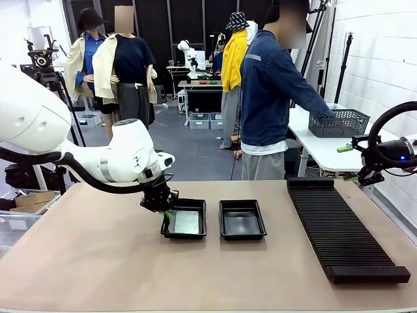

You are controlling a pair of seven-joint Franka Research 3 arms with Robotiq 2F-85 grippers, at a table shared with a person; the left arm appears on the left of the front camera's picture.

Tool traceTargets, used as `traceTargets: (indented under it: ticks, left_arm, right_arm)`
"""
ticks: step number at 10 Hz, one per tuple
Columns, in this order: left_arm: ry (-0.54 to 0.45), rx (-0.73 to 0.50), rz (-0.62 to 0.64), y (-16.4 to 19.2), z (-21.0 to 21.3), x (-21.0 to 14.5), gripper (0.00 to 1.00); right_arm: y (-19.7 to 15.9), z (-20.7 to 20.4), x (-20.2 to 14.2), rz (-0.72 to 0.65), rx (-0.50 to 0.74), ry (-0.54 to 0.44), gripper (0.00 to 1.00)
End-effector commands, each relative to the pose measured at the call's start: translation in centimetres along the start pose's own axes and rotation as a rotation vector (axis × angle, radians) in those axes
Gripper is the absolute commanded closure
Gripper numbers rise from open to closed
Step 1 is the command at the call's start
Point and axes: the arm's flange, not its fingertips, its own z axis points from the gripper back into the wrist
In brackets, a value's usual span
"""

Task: Inspect and transfer BCBs to ESD trays.
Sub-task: Pick up the ESD tray and place it on the left side of the table.

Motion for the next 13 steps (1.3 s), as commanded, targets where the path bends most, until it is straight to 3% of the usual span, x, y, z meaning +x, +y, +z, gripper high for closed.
traceTargets:
  ticks: [1,9,13]
  left_arm:
    - [0.007,0.011,-0.033,2.5,1.2,-0.9,1.0]
    - [0.02,0.001,0.021,10.4,3.2,-1.4,1.0]
    - [0.031,-0.063,-0.045,15.6,4.2,-1.5,1.0]
  right_arm:
    - [0.1,-0.2,-0.5,-0.009,0.004,0.0,0.0]
    - [0.1,-0.2,-0.5,-0.009,0.004,0.0,0.0]
    - [0.1,-0.2,-0.5,-0.009,0.004,0.0,0.0]
